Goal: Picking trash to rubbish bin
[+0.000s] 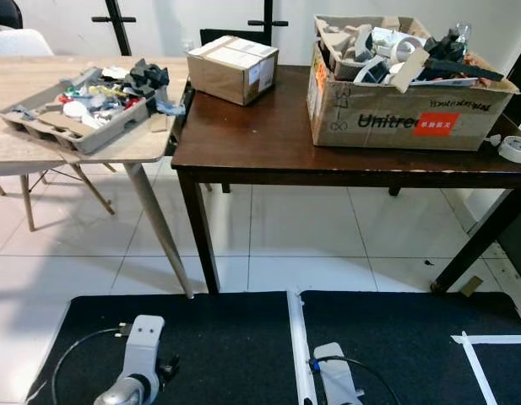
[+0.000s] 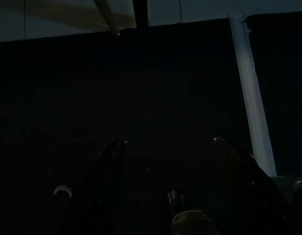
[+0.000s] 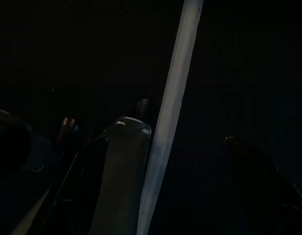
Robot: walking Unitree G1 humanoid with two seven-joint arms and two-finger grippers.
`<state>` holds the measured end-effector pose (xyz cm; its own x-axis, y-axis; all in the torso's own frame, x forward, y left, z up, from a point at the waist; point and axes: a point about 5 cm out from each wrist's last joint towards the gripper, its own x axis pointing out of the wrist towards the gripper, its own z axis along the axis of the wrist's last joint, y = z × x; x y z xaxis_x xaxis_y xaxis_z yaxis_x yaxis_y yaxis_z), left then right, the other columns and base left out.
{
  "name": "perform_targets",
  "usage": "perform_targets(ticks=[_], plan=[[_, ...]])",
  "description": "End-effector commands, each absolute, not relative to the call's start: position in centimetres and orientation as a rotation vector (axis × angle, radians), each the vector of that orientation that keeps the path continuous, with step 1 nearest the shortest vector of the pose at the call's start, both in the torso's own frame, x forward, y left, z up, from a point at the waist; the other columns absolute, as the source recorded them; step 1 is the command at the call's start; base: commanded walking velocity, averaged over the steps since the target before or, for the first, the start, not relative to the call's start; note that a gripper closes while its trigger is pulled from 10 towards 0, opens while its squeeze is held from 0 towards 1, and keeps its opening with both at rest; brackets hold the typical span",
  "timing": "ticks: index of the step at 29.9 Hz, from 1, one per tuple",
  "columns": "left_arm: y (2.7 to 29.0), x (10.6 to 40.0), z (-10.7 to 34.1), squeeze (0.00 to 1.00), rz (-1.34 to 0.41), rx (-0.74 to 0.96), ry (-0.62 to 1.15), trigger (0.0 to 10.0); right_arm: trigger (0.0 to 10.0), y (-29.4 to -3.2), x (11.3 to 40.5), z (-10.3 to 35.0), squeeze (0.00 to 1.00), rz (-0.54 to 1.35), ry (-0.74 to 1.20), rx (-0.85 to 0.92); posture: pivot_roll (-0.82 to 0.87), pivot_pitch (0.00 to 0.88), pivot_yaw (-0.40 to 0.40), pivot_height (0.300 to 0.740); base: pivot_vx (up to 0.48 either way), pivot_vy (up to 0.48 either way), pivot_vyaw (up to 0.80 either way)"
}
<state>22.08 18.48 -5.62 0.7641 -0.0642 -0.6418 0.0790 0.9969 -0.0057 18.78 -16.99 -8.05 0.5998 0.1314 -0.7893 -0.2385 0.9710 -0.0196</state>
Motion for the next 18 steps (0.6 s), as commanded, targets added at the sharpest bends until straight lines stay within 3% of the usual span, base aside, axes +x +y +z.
perform_targets(ticks=[1, 18], plan=[[18.57, 21.71, -5.88, 0.00, -0.070, 0.011, 0.714, 10.0, 10.0, -17.22, 18.28, -8.28, 0.00, 0.208, 0.916, -0.120, 0.10, 0.073, -0.015, 0.740, 0.244, 0.000, 0.00], [18.53, 21.73, -5.85, 0.00, -0.075, 0.000, 0.710, 10.0, 10.0, -17.31, 18.20, -8.29, 0.00, 0.207, 0.912, -0.119, 0.09, 0.074, -0.013, 0.740, 0.313, 0.000, 0.00]])
